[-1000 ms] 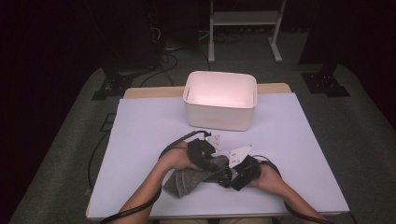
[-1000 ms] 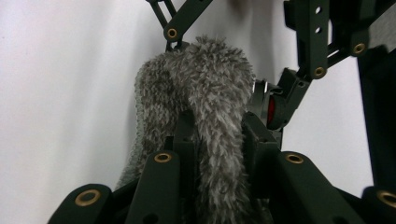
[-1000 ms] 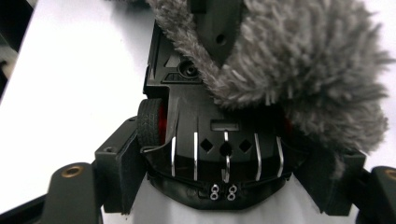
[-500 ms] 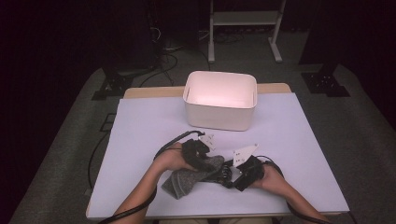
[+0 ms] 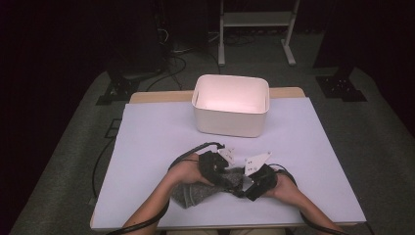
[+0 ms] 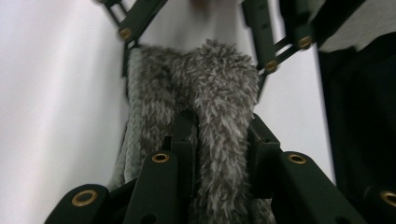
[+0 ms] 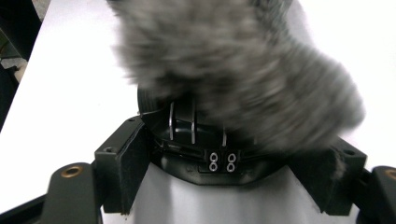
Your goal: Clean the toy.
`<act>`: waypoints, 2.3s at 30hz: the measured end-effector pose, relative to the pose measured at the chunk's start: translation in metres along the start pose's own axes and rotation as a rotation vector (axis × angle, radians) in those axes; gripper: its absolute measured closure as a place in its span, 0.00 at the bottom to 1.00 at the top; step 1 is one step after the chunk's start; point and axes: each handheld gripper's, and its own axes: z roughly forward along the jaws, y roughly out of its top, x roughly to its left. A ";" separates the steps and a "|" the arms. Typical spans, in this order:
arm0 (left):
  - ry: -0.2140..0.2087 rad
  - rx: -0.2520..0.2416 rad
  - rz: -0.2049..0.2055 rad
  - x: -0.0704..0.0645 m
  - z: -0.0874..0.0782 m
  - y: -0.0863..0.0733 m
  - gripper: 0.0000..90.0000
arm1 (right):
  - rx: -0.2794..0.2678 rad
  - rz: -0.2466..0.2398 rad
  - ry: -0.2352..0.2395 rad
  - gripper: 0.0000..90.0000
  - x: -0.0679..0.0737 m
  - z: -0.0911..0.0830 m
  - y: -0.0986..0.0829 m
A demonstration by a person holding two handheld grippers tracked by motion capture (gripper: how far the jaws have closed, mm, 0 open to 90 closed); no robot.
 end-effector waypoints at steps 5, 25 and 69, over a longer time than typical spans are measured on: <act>-0.013 -0.003 0.011 -0.001 0.004 0.004 0.78 | 0.001 -0.003 -0.002 0.26 0.000 0.000 0.000; -0.010 -0.002 0.020 -0.006 0.003 0.009 0.92 | 0.000 -0.006 -0.003 0.26 0.000 0.000 0.000; 0.059 0.052 -0.019 0.021 -0.003 0.006 0.88 | -0.005 -0.006 -0.006 0.26 0.001 0.001 0.000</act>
